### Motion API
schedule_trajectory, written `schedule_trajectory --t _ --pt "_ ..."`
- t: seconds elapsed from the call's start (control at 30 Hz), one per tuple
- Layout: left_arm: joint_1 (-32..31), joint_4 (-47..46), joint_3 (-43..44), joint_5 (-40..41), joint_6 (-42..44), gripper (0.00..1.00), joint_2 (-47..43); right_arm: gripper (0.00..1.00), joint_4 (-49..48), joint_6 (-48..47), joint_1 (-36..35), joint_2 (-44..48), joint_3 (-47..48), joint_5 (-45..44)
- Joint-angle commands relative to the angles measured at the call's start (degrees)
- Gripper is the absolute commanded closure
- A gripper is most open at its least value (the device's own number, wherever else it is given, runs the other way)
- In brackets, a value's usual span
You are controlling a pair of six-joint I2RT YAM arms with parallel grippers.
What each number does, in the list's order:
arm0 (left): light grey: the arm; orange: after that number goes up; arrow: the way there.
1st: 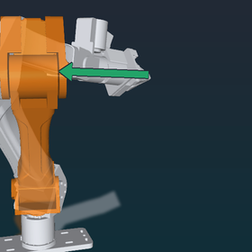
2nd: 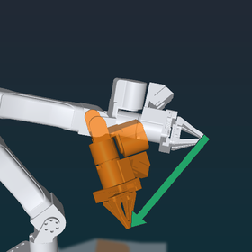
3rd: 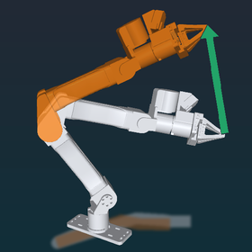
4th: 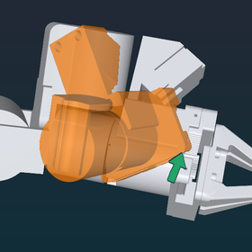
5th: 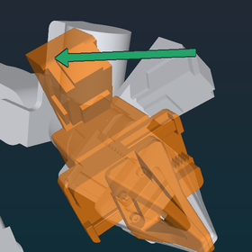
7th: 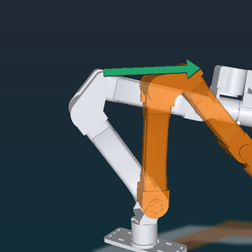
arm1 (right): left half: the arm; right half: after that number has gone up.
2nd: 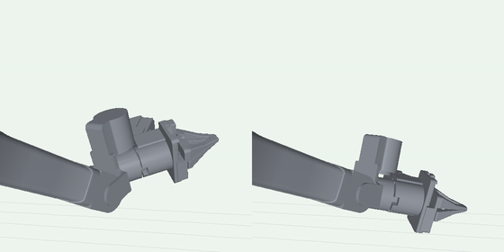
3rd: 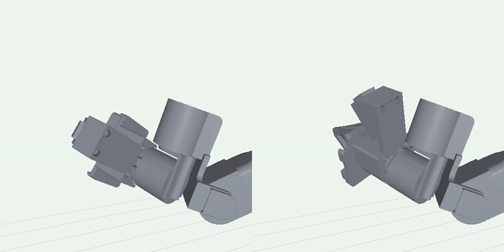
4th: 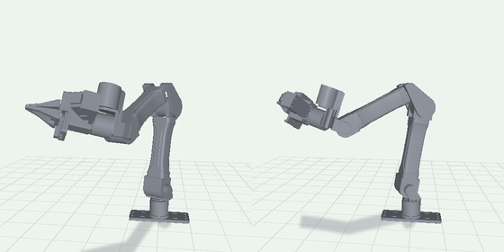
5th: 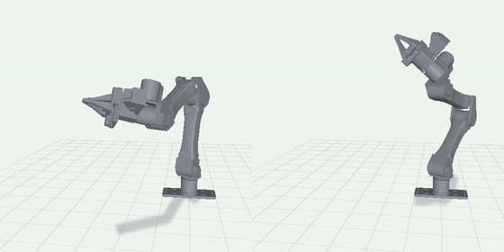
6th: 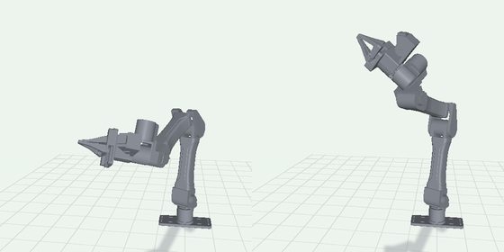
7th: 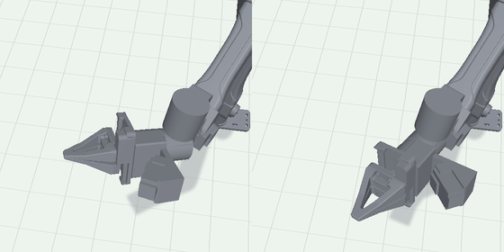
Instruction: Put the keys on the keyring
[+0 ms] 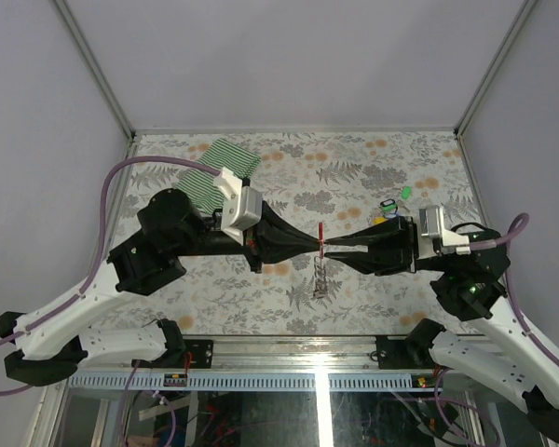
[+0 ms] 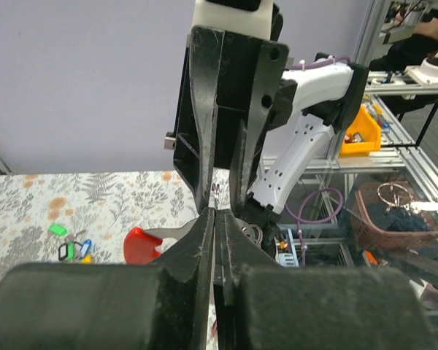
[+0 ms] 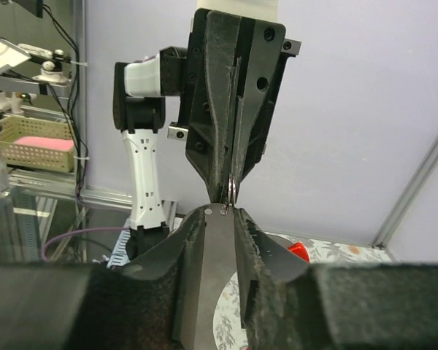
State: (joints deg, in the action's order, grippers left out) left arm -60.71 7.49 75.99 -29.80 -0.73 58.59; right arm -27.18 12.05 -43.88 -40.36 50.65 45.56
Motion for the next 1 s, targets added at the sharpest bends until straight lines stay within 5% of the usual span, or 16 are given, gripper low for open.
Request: schedule_trajectory --t 0.0,0.47,0.97 --pt "-0.2 8.2 5.2 1.6 4.2 1.0 0.6 0.67 6.9 -6.7 -0.3 2.3 3.1 -3.5" --pt "-0.2 41.0 24.8 5.1 15.1 1.0 12.8 0.49 27.9 -15.2 -0.3 0.5 9.6 -7.1" --pt "-0.2 54.4 34.2 9.0 19.2 1.0 20.2 0.57 33.7 -16.5 -0.3 -2.4 9.6 -3.8"
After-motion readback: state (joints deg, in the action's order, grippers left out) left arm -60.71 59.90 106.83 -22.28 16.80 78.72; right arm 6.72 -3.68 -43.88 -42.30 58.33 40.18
